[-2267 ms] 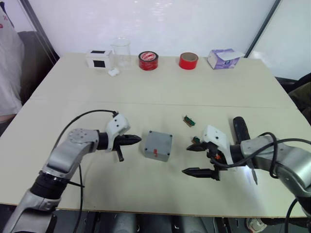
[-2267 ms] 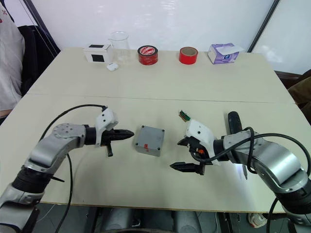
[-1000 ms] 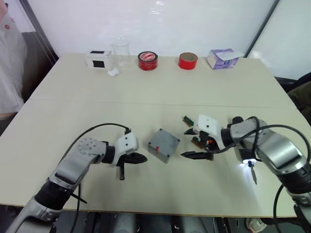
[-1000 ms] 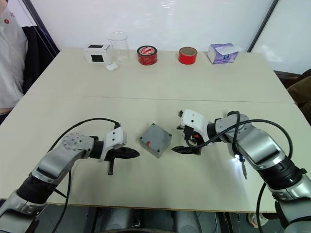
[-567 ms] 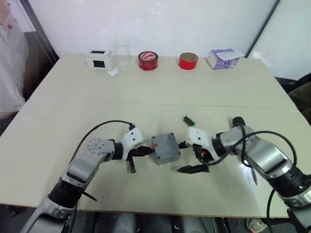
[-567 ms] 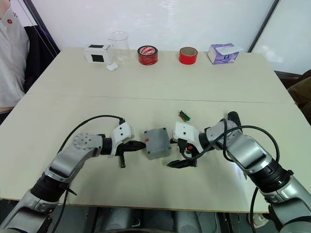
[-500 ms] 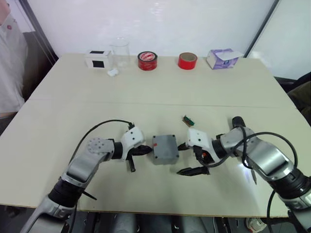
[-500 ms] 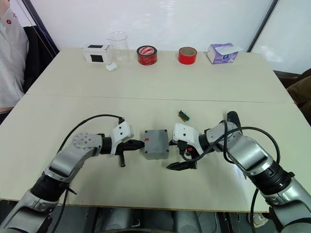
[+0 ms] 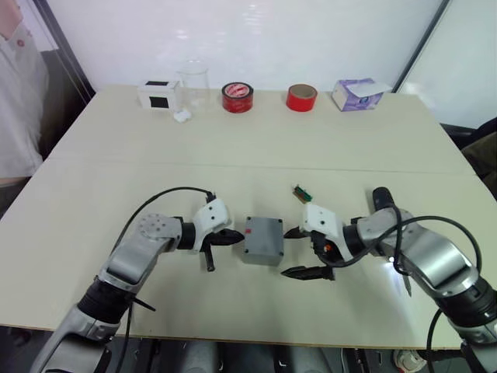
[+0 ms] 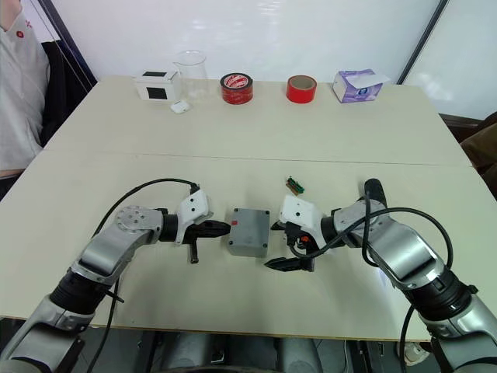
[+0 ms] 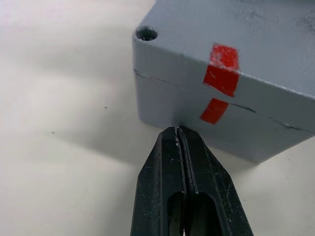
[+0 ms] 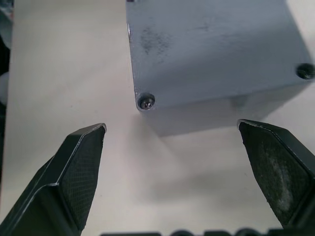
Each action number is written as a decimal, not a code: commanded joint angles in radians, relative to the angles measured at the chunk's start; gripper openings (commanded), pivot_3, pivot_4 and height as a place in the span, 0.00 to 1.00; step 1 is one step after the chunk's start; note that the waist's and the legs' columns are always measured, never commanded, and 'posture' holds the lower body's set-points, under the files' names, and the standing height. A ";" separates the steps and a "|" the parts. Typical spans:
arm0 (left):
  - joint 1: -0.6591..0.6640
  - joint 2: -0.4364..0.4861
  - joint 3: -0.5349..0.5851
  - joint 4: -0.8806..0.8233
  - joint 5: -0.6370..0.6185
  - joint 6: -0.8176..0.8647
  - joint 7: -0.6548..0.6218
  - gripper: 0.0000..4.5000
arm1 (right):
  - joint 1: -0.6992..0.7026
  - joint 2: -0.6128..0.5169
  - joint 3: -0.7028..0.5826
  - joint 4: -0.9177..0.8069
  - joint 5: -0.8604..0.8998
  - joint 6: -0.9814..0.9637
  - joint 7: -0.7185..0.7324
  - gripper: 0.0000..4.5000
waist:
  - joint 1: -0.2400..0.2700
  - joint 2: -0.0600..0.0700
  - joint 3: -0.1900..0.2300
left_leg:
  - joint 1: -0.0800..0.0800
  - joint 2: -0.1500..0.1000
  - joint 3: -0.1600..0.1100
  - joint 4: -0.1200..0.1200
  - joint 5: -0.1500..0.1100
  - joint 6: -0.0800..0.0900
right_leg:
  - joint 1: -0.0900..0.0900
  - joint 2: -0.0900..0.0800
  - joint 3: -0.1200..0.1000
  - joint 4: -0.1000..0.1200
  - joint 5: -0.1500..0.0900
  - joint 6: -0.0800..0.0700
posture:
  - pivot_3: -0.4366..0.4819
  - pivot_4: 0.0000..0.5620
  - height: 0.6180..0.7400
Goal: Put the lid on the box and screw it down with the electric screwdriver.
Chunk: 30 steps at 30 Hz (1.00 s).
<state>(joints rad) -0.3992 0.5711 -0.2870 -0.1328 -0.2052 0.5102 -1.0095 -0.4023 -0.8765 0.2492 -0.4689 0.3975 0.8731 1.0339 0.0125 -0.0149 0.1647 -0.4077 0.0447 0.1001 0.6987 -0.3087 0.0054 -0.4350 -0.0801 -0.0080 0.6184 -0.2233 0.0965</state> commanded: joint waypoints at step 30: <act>-0.113 0.155 0.165 -0.208 -0.341 0.224 -0.126 0.00 | 0.144 0.163 -0.251 0.123 0.004 -0.079 -0.321 0.52 | -0.002 0.000 0.000 | 0.000 -0.001 -0.001 0.000 0.000 0.000 | 0.001 0.001 0.000 0.000 0.000 0.000 | 0.48 0.27 1.00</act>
<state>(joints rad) -0.5048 0.7173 -0.1346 -0.3166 -0.5327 0.7337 -1.1366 -0.2563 -0.7177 0.0138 -0.3372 0.4063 0.8173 0.7152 0.0108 -0.0148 0.1648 -0.4072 0.0437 0.0992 0.6986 -0.3086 0.0053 -0.4340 -0.0795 -0.0077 0.6184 -0.2234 0.0968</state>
